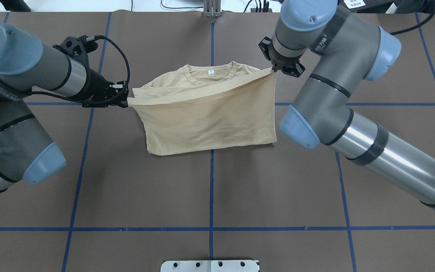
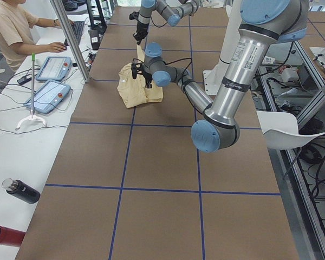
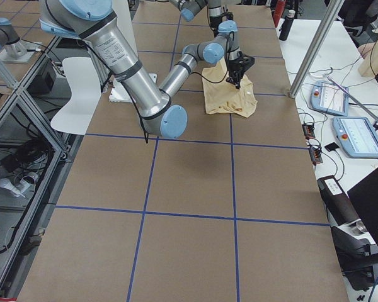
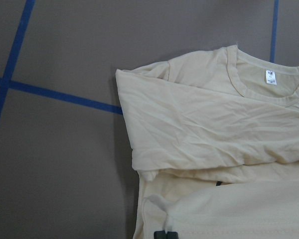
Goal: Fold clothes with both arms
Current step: 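Carry both hem corners over the shirt to the collar and release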
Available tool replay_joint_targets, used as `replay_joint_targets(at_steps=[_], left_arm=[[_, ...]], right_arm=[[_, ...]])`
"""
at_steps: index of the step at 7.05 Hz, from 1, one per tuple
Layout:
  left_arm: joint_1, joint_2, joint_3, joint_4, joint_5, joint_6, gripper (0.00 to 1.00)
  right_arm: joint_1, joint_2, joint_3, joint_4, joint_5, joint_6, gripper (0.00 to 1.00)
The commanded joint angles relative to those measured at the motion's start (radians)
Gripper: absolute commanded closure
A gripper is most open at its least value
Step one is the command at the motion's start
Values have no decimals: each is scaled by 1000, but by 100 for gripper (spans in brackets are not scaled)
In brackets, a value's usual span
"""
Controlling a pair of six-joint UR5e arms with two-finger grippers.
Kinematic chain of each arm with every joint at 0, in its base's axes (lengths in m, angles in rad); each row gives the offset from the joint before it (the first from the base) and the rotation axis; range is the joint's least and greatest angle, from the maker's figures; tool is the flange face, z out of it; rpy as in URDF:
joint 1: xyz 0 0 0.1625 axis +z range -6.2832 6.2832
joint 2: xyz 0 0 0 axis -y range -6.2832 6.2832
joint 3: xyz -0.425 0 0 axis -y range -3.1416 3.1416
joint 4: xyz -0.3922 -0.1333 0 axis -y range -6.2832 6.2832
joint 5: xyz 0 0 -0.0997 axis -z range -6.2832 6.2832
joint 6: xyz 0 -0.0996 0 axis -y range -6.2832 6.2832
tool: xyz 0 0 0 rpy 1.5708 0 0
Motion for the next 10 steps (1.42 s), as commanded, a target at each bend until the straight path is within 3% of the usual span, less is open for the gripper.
replay_joint_targets(at_steps=[1, 2, 4, 8, 9, 10], left_arm=[[-34, -99, 175, -55, 11, 1, 100], [-44, -107, 293, -204, 17, -4, 100], [-45, -142, 461, -380, 87, -7, 100], [-42, -182, 551, -431, 92, -4, 100], [-42, -185, 596, -478, 92, -4, 95], [-42, -185, 609, -499, 92, -4, 82]], right_arm=[[26, 79, -343, 312, -5, -15, 100], [25, 96, -459, 411, -17, -19, 100], [-10, 129, -528, 418, -53, -17, 100], [-52, 134, -552, 421, -59, -13, 100], [-52, 134, -552, 421, -62, -12, 100], [-52, 136, -548, 430, -60, -12, 92]])
